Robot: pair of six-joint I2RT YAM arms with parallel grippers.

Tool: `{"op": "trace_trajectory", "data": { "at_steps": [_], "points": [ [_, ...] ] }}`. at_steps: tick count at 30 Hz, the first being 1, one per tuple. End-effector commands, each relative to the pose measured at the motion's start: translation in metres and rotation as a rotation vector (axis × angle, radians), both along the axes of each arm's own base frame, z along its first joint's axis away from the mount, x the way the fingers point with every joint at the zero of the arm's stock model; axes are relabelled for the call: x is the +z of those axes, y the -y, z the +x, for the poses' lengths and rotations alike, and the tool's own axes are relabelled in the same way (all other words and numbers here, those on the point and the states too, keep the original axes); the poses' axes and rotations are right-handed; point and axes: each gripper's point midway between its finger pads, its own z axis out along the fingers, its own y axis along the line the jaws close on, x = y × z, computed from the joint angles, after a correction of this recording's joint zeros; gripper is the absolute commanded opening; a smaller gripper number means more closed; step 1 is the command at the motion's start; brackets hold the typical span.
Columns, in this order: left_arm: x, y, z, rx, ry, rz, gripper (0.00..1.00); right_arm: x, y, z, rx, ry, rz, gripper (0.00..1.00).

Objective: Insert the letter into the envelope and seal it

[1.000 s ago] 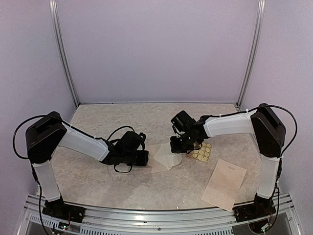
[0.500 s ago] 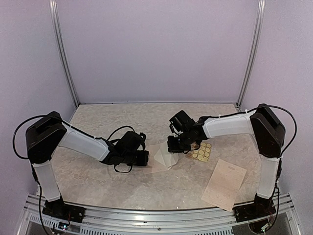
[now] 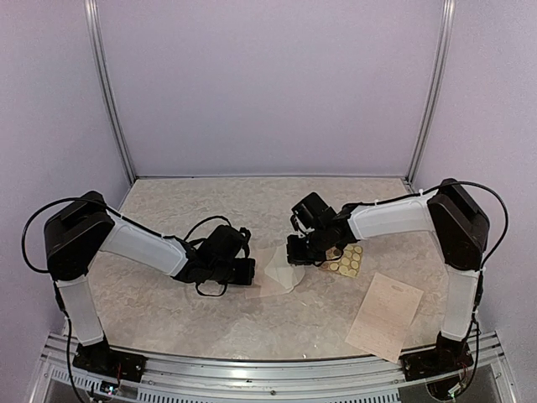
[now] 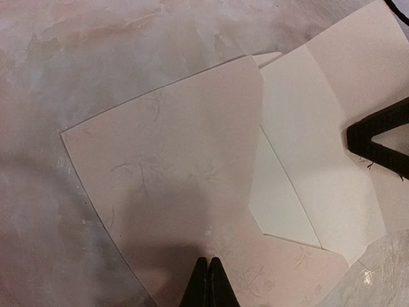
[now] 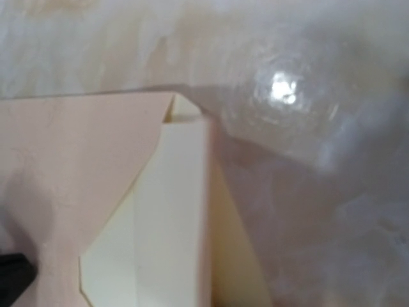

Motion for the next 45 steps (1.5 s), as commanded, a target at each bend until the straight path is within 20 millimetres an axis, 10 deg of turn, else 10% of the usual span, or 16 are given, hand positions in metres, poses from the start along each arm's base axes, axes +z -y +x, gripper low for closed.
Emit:
{"op": "trace_trajectory", "data": {
  "at_steps": [1,23,32,45],
  "points": [
    [-0.028,-0.015,-0.017,-0.002,-0.078,0.088,0.0,-0.009,-0.011,-0.01,0.021,-0.042,0.051,0.0],
    [-0.008,-0.013,-0.014,0.011,-0.065,0.029,0.0,-0.011,-0.025,-0.018,0.016,-0.105,0.159,0.07],
    [0.045,-0.029,-0.013,0.042,-0.043,-0.093,0.32,-0.001,-0.011,-0.019,0.01,-0.09,0.123,0.32],
    [0.02,-0.024,-0.021,0.032,-0.162,-0.208,0.33,-0.005,0.006,-0.031,-0.03,-0.137,0.104,0.11]
  ]
}}
